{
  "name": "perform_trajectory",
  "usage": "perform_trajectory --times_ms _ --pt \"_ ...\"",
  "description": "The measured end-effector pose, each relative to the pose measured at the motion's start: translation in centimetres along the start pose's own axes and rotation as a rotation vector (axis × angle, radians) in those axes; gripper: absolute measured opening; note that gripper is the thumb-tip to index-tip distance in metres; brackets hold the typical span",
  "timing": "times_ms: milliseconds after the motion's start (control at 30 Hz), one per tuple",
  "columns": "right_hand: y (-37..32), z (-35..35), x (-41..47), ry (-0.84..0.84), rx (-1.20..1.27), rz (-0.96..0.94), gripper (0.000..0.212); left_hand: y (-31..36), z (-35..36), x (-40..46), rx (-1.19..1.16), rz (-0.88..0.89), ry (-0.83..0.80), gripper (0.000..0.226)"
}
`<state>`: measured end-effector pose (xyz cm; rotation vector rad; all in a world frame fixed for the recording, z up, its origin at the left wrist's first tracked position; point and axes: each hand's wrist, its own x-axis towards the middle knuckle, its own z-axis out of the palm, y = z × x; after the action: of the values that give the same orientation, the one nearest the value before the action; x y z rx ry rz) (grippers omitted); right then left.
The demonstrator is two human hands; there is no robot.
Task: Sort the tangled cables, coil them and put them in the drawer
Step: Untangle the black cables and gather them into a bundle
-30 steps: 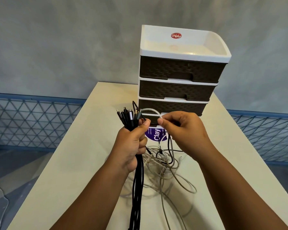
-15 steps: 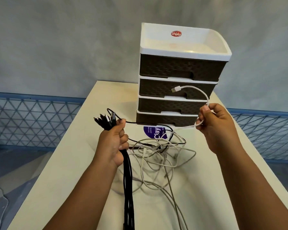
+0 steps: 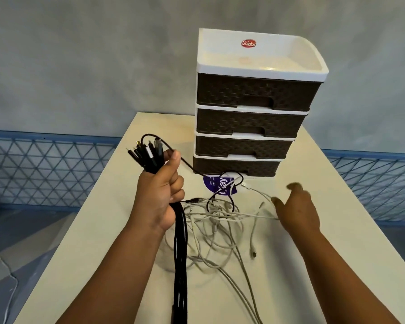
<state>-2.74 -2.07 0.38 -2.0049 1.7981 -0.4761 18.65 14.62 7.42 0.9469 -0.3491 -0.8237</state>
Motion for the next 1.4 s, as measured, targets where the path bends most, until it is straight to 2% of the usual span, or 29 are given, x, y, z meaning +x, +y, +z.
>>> perform_trajectory --times_ms 67,100,133,200,233,267,367,467,667,833,933,1200,1300,1400 --pt "-2.2 -1.0 -1.3 0.12 0.056 -0.215 0.041 0.0 0.5 -0.3 0.017 0.0 -0.036 0.012" --pt "-3.2 -1.6 -1.8 0.072 0.091 -0.349 0.031 0.0 0.7 -0.3 0.021 0.0 -0.048 0.011" --pt "-4.2 -2.1 -2.3 -0.061 0.133 -0.458 0.023 0.0 1.0 -0.4 0.023 -0.002 -0.06 0.01" --pt "-5.9 -2.7 -3.6 -0.438 0.162 -0.542 0.019 0.0 1.3 -0.5 0.023 -0.005 -0.078 0.009" --pt "-6.3 -2.6 -4.1 -0.542 0.132 -0.557 0.019 0.0 1.4 -0.5 0.022 -0.005 -0.08 0.01" --pt "-6.5 -2.2 -4.2 -0.552 0.091 -0.565 0.017 0.0 1.5 -0.6 0.022 -0.006 -0.075 0.01" --pt "-6.6 -1.6 -4.1 -0.423 0.138 -0.539 0.018 0.1 1.5 -0.6 0.035 -0.001 -0.037 0.009" --pt "-7.0 -2.6 -3.9 -0.402 0.369 -0.48 0.017 0.1 1.1 -0.4 0.12 -0.044 -0.022 0.004" --pt "-9.3 -4.7 -4.3 -0.46 0.789 -0.428 0.016 -2.7 1.5 -1.2 0.41 -0.224 -0.213 0.012" --pt "-10.6 -5.2 -4.3 -0.413 0.72 -0.517 0.014 -4.3 2.0 -0.9 0.517 -0.211 -0.191 0.005" --pt "-11.2 -5.9 -4.5 -0.356 0.732 -0.519 0.011 -4.7 1.7 -0.4 0.506 -0.211 -0.169 0.012" --pt "-12.9 -9.7 -5.0 -0.225 0.975 -0.559 0.011 -5.6 1.2 0.2 0.597 -0.156 -0.187 0.012" --pt "-13.6 -12.4 -4.6 -0.166 1.126 -0.57 0.013 -6.2 0.9 0.5 0.648 -0.175 -0.152 0.021" --pt "-14.0 -14.6 -4.1 -0.131 1.176 -0.602 0.013 -6.6 0.7 0.9 0.702 -0.157 -0.13 0.021"
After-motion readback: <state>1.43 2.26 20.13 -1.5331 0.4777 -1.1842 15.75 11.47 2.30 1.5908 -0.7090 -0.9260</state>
